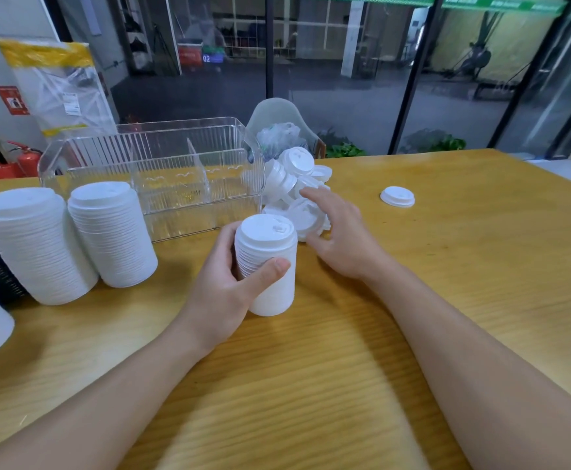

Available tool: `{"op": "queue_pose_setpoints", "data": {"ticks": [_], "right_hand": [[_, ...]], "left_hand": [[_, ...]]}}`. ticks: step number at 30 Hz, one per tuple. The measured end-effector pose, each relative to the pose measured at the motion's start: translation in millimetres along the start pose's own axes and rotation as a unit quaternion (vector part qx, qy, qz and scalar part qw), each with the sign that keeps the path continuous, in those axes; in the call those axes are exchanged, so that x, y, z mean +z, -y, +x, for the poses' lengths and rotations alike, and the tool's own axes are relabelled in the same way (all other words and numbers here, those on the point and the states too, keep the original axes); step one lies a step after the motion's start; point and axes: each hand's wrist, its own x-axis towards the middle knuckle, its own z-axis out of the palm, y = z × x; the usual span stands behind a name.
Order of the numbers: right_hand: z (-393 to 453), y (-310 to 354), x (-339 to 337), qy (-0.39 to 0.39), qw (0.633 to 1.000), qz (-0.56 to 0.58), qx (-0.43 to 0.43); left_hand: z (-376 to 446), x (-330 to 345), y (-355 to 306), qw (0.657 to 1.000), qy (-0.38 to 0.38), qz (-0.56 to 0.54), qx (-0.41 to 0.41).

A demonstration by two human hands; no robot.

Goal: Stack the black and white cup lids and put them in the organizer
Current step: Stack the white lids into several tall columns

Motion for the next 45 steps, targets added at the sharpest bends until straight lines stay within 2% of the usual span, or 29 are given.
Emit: {"op": "queue_pose_setpoints", "data": {"ticks": [11,17,21,37,39,42,45], "right_hand": [[-6,-11,-8,-0.02,0.995,-0.102,-0.004],[-18,-22,-24,0.021,0.998,-0.013,0.056],[-20,-19,-31,0.039,0.997,0.019,0.065],[-25,-11,-32,0.082,0.993,0.022,0.086],[-25,-10,-32,0.069,0.993,0.03,0.089],[-23,-4,-34,0.001,0.993,0.075,0.086],[-23,13,-36,-0.052,0.974,0.21,0.072]], "left_hand": [[2,0,3,1.0,-0.003,-0.007,0.008],[2,0,2,1.0,0.004,-0.003,0.006],[1,0,2,1.0,0.003,-0.003,0.0],[1,0,2,1.0,0.008,-0.003,0.008],[1,0,3,1.0,0.008,-0.002,0.011],[0,1,1,1.0,0.013,-0.013,0.019],[0,2,0,0.999,0.025,-0.024,0.016]]}}
